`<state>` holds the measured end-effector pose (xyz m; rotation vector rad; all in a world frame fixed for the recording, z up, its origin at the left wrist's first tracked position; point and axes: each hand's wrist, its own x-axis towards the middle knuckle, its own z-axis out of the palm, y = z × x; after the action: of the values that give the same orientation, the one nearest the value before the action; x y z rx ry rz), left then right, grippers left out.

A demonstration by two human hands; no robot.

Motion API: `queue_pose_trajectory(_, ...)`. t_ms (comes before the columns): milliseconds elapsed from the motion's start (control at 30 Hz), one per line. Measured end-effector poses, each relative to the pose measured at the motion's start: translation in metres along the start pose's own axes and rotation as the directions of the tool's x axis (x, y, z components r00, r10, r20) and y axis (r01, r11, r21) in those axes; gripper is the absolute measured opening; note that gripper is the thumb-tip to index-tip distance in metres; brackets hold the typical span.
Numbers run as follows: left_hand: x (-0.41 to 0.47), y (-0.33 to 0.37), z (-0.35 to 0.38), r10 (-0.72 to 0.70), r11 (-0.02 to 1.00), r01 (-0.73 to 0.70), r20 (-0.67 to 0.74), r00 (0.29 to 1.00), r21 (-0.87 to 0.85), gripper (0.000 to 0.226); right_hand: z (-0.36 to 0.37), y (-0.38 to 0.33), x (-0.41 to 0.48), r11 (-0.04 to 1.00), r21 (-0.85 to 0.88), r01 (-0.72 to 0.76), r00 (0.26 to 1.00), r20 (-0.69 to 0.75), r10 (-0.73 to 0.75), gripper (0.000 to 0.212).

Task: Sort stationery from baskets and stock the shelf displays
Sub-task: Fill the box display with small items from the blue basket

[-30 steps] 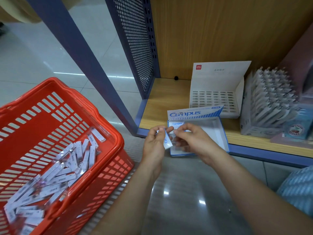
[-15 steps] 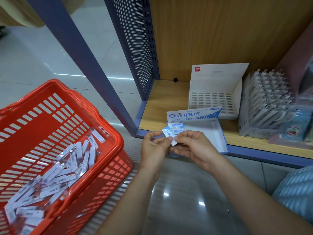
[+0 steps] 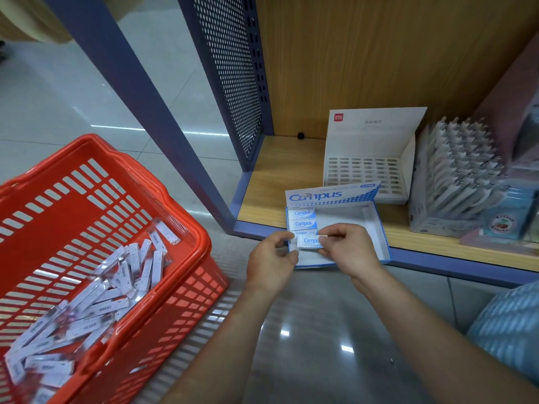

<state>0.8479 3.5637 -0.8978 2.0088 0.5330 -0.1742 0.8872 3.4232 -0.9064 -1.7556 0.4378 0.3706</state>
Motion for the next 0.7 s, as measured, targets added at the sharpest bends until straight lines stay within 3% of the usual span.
queue_pose_trajectory(267,0.004,-0.007,0.004,0.004,0.998,-0.002,-0.045,0.999,0.056,0.023,0.003,-0.003,0.004,0.899,-0.429,0.086,0.994,-0.019,-0.103,0.012)
queue_pose_trajectory(367,0.006,-0.006,0.004,0.024,0.996,-0.02,-0.046,0.999,0.091,0.025,0.0,-0.004,0.005,0.875,-0.474,0.099,0.994,0.013,-0.106,0.013)
queue_pose_trajectory(500,0.008,-0.002,0.003,0.097,0.949,-0.092,-0.004,0.995,0.302,0.03,-0.002,-0.003,0.008,0.853,-0.514,0.092,0.995,0.021,-0.095,0.01)
queue_pose_trajectory(633,0.012,-0.001,0.005,0.105,0.913,-0.103,0.017,0.994,0.394,0.036,0.001,-0.003,0.01,0.853,-0.507,0.121,0.992,0.036,-0.119,0.008)
queue_pose_trajectory(700,0.014,0.0,0.006,0.104,0.903,-0.101,0.016,0.994,0.417,0.035,0.0,-0.003,0.01,0.847,-0.508,0.154,0.988,0.056,-0.146,0.025)
